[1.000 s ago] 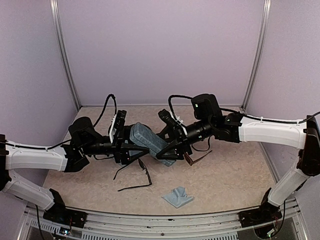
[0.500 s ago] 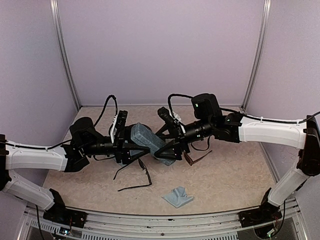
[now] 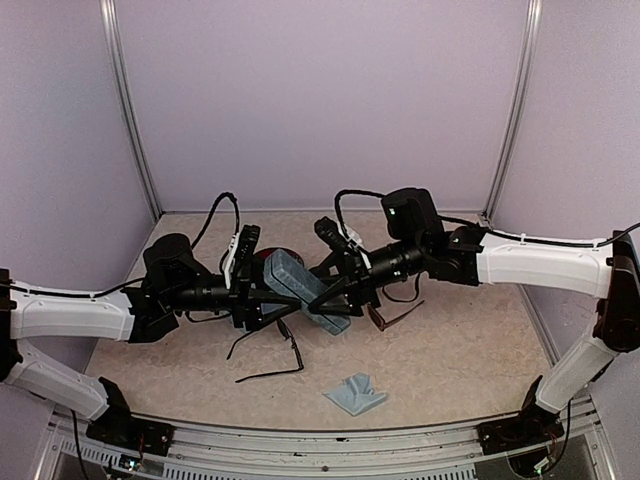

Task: Organize the sunglasses
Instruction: Open the sunglasses case.

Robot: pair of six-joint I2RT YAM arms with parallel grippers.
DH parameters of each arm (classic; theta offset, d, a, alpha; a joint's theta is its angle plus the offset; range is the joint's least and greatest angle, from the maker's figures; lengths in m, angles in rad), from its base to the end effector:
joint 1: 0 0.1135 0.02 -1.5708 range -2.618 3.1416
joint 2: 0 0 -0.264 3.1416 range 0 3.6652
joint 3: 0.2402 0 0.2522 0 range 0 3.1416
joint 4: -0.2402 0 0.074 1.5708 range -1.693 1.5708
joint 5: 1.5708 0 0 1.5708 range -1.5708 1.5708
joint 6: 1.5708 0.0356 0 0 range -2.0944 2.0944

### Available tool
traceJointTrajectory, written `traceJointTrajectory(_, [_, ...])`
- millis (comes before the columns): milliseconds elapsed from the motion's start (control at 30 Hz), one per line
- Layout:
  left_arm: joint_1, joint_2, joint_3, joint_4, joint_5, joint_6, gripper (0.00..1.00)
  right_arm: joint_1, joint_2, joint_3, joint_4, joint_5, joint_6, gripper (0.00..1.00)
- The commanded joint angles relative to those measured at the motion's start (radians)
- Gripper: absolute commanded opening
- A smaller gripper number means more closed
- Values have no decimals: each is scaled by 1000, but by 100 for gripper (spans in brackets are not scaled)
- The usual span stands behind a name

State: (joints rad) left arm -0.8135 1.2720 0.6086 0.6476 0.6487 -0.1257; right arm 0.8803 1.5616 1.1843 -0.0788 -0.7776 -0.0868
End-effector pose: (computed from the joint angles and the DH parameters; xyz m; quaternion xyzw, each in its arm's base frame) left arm 0.1730 -0.2143 0.2606 0.4382 0.5606 -0.5034 0.4902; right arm 0.2079 0.2908 0.2993 -0.5426 0.6021 0.4859 0.3271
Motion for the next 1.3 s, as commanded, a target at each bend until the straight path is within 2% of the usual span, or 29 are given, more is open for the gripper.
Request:
traceJointTrajectory(0, [-12, -37, 6, -65, 48, 142, 0, -68, -8, -2, 69, -94, 128, 28])
traceJointTrajectory(233, [-24, -75, -3, -144, 111, 263, 0, -129, 1, -13, 87, -294, 267, 26])
traceJointTrajectory(467, [-24, -134, -44, -131, 162, 321, 0, -142, -7, -43, 72, -411, 321, 27])
traceJointTrajectory(633, [-29, -137, -32, -166, 175, 340, 0, -151, 4, -75, 116, -486, 391, 37])
traceJointTrajectory(900, [-54, -151, -27, -206, 161, 361, 0, -190, 21, -98, 167, -500, 493, 58])
traceJointTrajectory(1267, [-58, -162, -34, -211, 155, 374, 0, -224, 47, -102, 136, -442, 517, 67])
